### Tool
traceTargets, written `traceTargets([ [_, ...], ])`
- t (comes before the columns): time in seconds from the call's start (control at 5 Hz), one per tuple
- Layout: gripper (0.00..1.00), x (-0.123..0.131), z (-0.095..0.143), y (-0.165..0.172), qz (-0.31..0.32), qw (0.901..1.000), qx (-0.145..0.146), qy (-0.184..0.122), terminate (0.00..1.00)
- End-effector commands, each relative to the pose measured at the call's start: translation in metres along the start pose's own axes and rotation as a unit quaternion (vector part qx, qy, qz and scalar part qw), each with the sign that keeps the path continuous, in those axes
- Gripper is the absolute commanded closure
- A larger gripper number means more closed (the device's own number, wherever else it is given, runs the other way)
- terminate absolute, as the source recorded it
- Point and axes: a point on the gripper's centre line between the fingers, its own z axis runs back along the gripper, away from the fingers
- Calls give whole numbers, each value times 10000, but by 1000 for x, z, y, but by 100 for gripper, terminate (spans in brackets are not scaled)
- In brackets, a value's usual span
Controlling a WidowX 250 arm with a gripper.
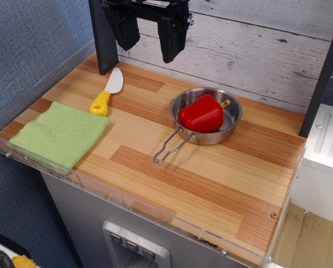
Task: Move the knife from right side to left side
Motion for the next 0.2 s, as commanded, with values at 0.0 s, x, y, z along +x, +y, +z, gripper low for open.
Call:
traceTargets([
  [0.0,0,-7,10,3,-61,9998,18,-170,100],
])
